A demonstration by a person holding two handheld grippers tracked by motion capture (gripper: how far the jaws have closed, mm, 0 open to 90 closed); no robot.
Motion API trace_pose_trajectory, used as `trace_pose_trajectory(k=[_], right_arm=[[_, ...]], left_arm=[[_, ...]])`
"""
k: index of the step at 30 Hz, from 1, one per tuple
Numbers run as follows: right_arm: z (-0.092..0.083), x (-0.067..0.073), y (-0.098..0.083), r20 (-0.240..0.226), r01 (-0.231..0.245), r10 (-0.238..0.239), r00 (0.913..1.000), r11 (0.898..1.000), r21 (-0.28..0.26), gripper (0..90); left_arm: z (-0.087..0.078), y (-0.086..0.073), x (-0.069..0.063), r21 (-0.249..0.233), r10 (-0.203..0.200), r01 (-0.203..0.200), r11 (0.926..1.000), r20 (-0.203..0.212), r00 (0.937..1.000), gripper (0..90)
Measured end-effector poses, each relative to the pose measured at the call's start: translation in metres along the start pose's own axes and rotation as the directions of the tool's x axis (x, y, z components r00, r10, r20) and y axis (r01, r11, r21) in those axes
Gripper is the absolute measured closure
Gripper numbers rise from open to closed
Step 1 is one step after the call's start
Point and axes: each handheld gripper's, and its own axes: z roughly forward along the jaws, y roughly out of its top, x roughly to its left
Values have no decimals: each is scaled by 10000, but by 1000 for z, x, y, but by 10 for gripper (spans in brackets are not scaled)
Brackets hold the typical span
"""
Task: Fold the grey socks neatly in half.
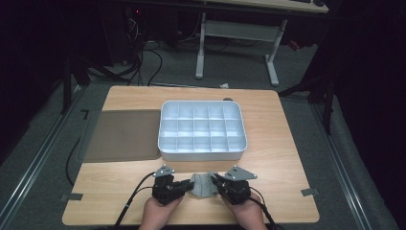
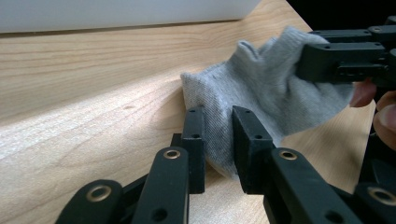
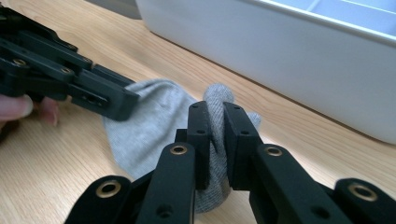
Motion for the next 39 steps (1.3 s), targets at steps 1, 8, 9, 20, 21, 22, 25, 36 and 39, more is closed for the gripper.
trace_pose_trajectory(k=[1,8,9,20,21,22,25,36,39], right_arm=[[2,2,1,-18,8,-8,10000,10000,17,827],[22,18,7,-493,126,-121,9987,9999,112,824],[24,19,8,-573,63,-57,9983,9999,99,814],[-8,16,23,-828,-144,70,9965,9959,-897,689],[-7,15,21,-836,-188,118,9964,9963,-833,700],[-5,14,20,-881,-303,231,9958,9963,-803,709],[4,15,16,-746,-299,250,9969,9974,-652,731],[18,13,9,-942,-779,741,9928,9963,-374,674],[12,15,14,-1037,-832,766,9917,9947,-609,634]], left_arm=[[0,0,0,26,19,-19,10000,13,10000,756],[1,-1,-1,91,147,-147,9999,19,9999,755],[1,-1,-1,100,155,-155,9998,29,9999,754],[1,-2,-2,97,189,-189,9998,1,9998,741],[1,-2,-3,104,190,-190,9998,7,9998,740],[1,-2,-3,96,182,-182,9998,24,9998,739],[1,-2,-4,53,183,-183,9998,9,9998,735],[0,-3,-5,16,93,-93,10000,45,9999,712],[0,-3,-5,6,79,-79,10000,25,10000,712]])
